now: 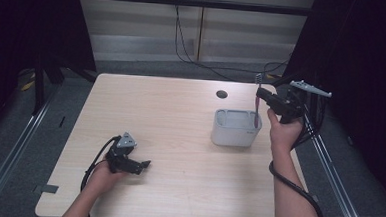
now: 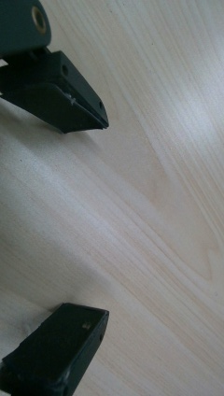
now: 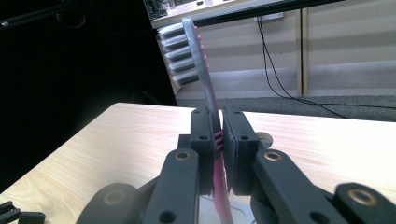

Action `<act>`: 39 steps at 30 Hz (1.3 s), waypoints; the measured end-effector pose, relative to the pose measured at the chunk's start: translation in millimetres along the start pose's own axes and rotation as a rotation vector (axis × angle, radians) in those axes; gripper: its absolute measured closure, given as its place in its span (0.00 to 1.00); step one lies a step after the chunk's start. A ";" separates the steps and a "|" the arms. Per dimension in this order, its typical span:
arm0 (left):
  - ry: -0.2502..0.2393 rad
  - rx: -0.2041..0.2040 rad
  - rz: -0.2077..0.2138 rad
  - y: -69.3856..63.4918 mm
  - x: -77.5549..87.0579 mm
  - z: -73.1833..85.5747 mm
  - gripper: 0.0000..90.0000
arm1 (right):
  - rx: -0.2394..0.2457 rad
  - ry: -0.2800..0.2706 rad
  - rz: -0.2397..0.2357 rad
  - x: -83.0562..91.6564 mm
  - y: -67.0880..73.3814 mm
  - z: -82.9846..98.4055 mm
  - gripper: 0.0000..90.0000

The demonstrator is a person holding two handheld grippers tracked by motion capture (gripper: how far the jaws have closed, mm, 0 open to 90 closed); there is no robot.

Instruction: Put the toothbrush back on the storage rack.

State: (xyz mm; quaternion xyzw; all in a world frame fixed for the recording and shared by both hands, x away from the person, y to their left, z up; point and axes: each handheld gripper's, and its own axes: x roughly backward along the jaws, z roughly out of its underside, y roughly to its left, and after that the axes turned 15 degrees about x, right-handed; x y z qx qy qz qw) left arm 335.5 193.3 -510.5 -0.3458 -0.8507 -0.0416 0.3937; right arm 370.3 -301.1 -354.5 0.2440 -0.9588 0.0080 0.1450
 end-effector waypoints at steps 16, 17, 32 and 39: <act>0.000 0.000 0.000 0.0 0.0 0.0 0.08 | -0.005 -0.001 -0.003 0.0 0.4 9.3 0.93; 0.000 0.000 0.000 0.0 0.0 0.0 0.08 | -0.005 0.002 -0.002 0.0 0.7 9.7 0.93; 0.002 -0.001 -0.001 0.0 0.1 -0.1 0.08 | 0.003 0.017 -0.001 0.9 1.2 15.7 0.92; 0.000 0.000 0.000 0.0 0.0 0.0 0.08 | -0.002 0.018 0.003 3.3 -0.4 18.9 0.92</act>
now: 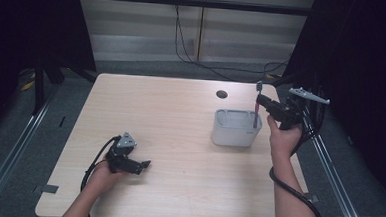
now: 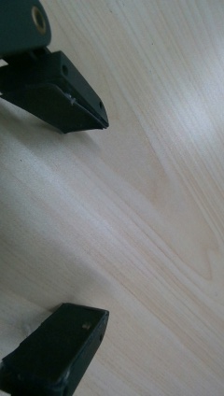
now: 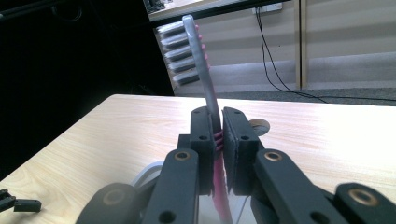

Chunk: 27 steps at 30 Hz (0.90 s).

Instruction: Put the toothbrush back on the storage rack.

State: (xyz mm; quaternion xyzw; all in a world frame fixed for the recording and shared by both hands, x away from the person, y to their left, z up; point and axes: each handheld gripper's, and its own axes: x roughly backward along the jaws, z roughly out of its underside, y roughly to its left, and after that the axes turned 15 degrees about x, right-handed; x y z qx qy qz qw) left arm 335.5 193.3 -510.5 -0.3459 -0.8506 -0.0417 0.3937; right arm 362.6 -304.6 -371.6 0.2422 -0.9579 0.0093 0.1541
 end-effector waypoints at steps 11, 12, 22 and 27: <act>0.000 -0.001 0.000 0.0 0.0 0.0 0.08 | 0.000 0.001 0.007 4.0 -1.5 5.4 0.92; 0.001 -0.001 -0.002 0.0 0.1 -0.1 0.09 | -0.004 0.001 0.007 4.5 -1.7 6.1 0.92; 0.000 -0.001 0.000 0.0 0.0 0.0 0.08 | -0.007 0.002 0.012 7.4 -3.4 11.5 0.92; 0.000 -0.001 0.000 0.0 0.0 0.0 0.09 | -0.007 0.006 0.014 7.2 -3.5 14.2 0.92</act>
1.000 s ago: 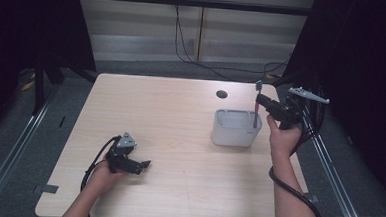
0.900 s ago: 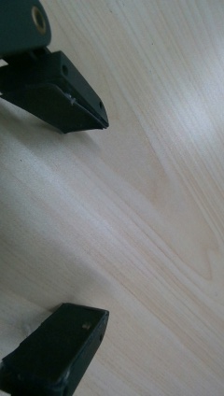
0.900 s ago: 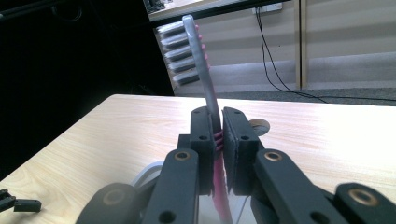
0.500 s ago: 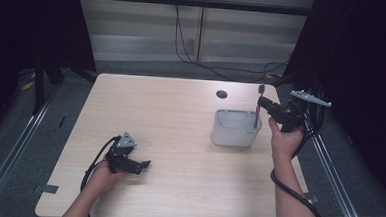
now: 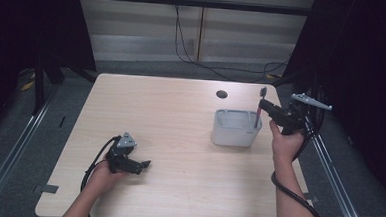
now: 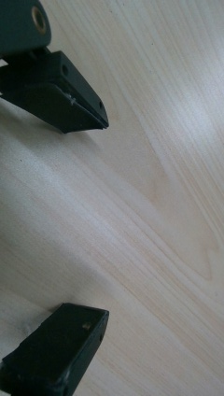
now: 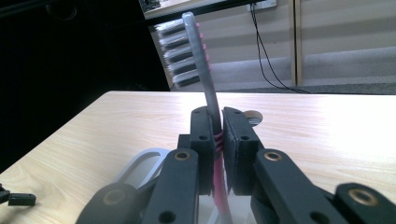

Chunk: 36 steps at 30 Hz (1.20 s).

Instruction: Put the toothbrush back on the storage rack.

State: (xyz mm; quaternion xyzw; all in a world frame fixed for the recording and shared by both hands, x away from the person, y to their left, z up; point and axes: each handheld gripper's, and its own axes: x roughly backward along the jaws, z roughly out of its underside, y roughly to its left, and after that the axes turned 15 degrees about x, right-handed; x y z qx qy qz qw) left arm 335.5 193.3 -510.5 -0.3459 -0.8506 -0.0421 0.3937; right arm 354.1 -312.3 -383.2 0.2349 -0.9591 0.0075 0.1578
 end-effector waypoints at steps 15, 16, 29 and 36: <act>0.000 0.000 0.000 0.0 0.0 0.0 0.08 | -0.004 0.012 -0.001 -0.2 -0.2 8.7 0.92; 0.000 0.000 0.000 0.0 0.0 0.0 0.08 | -0.005 0.014 -0.002 0.0 -0.3 9.3 0.92; 0.000 0.000 0.000 0.0 0.0 0.0 0.08 | -0.009 0.029 -0.006 -2.4 1.5 17.7 0.92; 0.000 0.000 0.000 0.0 0.0 0.0 0.08 | -0.010 0.031 -0.005 -2.5 2.1 22.0 0.92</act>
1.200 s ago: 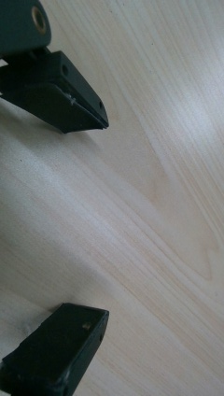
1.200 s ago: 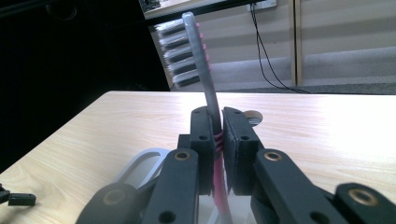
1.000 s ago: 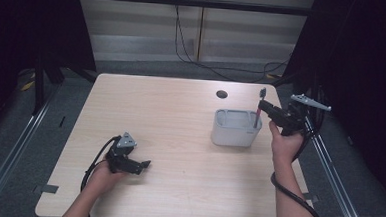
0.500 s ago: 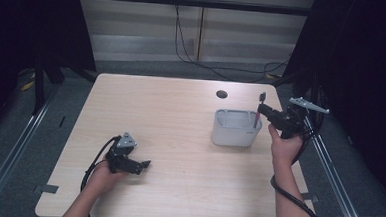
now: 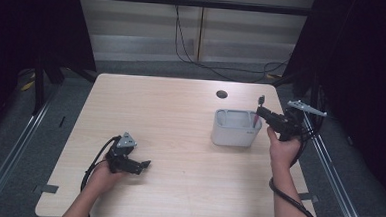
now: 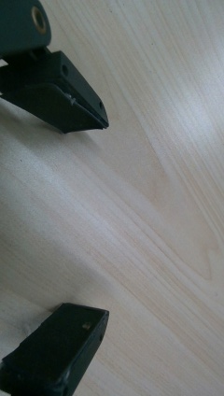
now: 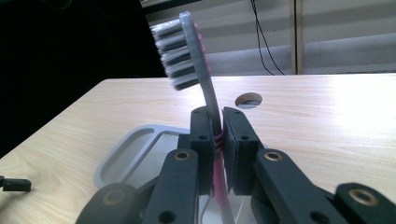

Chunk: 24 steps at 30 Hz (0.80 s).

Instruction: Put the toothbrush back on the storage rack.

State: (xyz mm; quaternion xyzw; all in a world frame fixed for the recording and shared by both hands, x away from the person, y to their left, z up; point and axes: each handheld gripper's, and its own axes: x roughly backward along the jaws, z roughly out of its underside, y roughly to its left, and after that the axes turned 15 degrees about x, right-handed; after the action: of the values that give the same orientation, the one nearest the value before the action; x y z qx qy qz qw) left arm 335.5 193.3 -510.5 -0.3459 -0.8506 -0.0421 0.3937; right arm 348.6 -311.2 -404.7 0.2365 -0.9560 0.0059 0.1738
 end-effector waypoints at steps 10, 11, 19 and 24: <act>0.000 0.000 0.000 0.0 0.0 0.0 0.08 | 0.004 0.013 0.000 1.2 0.5 4.4 0.92; 0.000 0.000 0.000 0.0 0.0 0.0 0.08 | 0.005 0.015 0.000 1.1 0.4 4.9 0.92; 0.000 0.001 0.000 -0.1 0.0 0.0 0.08 | 0.016 0.032 0.000 -0.7 2.7 9.7 0.92; 0.000 0.000 0.000 0.0 0.0 0.0 0.08 | 0.018 0.038 -0.003 -1.3 3.5 13.2 0.92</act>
State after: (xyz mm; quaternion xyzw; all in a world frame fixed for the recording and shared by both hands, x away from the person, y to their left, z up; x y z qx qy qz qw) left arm 335.5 193.3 -510.5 -0.3458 -0.8507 -0.0419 0.3936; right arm 343.8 -308.7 -417.3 0.2395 -0.9520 0.0188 0.1898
